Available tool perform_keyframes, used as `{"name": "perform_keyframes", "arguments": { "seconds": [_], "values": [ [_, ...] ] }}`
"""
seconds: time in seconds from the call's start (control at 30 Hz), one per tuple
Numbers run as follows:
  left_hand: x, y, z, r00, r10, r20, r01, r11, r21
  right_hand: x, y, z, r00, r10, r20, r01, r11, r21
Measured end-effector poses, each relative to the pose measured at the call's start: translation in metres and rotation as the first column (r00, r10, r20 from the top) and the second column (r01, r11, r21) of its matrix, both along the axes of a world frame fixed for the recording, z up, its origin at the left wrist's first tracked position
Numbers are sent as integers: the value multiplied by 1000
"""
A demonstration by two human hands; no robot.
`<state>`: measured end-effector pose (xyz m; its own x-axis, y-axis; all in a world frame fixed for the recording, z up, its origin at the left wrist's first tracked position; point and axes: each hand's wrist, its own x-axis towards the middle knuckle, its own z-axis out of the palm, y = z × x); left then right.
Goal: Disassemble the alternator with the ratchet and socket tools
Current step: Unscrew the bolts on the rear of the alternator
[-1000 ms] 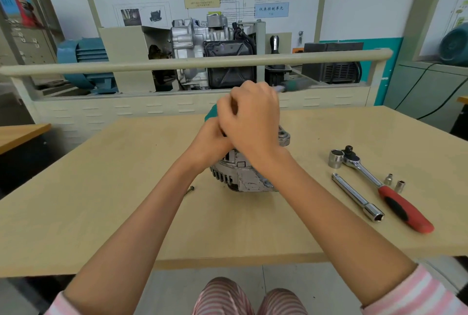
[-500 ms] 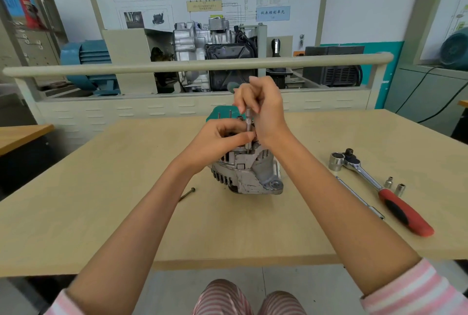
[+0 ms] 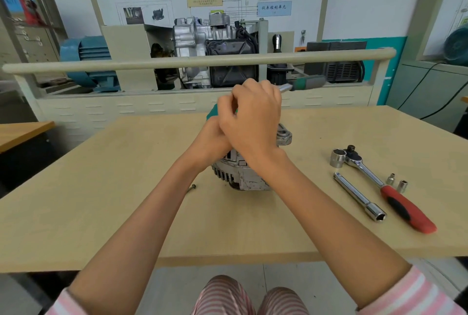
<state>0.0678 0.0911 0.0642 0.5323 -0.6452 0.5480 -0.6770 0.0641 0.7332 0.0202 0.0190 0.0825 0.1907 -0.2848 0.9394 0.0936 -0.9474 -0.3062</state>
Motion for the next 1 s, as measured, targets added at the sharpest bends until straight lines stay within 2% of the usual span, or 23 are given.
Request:
{"name": "perform_keyframes", "arguments": {
  "seconds": [0.07, 0.1, 0.13, 0.23, 0.27, 0.3, 0.33, 0.4, 0.47, 0.53, 0.57, 0.6, 0.67, 0.7, 0.8, 0.87, 0.93, 1.0],
  "values": [
    [1, 0, 0, 1000, -8, -16, 9, 999, 44, 0, -2, 7, 973, 229, 18, -229, 967, 114],
    [2, 0, -1, 1000, -18, -23, 19, 998, 58, 0, -5, 10, 933, 357, 35, -357, 915, 188],
    [2, 0, 0, 999, -29, -32, 31, 997, 66, -1, -7, 13, 871, 487, 61, -484, 830, 279],
    [7, 1, -1, 998, -47, -44, 50, 996, 73, -6, -13, 20, 594, 786, 171, -751, 464, 470],
    [8, 1, -1, 998, -46, -49, 49, 996, 71, -6, -16, 22, 537, 820, 200, -781, 393, 485],
    [8, 1, -1, 997, -48, -56, 51, 997, 65, -6, -17, 22, 512, 832, 214, -793, 363, 489],
    [8, 1, -2, 997, -53, -63, 57, 997, 57, -5, -16, 22, 514, 830, 215, -793, 365, 487],
    [6, 0, -1, 996, -57, -64, 60, 997, 50, -5, -12, 18, 588, 783, 205, -761, 450, 467],
    [5, 0, -1, 997, -47, -63, 51, 997, 59, -2, -10, 12, 728, 666, 166, -670, 638, 381],
    [4, -1, -1, 998, -10, -57, 13, 999, 49, 1, -10, 6, 898, 430, 88, -439, 875, 204],
    [3, -2, -1, 999, 14, -52, -12, 999, 45, 2, -9, 3, 962, 268, 59, -273, 956, 108],
    [3, -2, -1, 998, 36, -46, -34, 999, 39, 3, -7, 0, 992, 116, 48, -118, 993, 33],
    [3, -3, 0, 997, 66, -36, -65, 997, 37, 3, -4, -4, 997, -23, 70, 25, 999, -29],
    [2, -3, 0, 997, 64, -34, -63, 997, 41, 2, -3, -4, 997, 4, 80, -2, 1000, -20],
    [2, -1, 0, 999, 13, -45, -11, 999, 52, 1, -6, 4, 960, 277, 40, -279, 956, 91],
    [2, -1, 0, 999, -3, -52, 7, 998, 60, 0, -8, 11, 883, 468, 38, -464, 860, 212],
    [3, -1, -1, 998, -15, -58, 18, 998, 58, -3, -9, 16, 757, 648, 83, -628, 687, 365],
    [5, 0, 0, 998, -13, -54, 16, 998, 61, -5, -13, 19, 635, 760, 136, -723, 524, 450]
  ]
}}
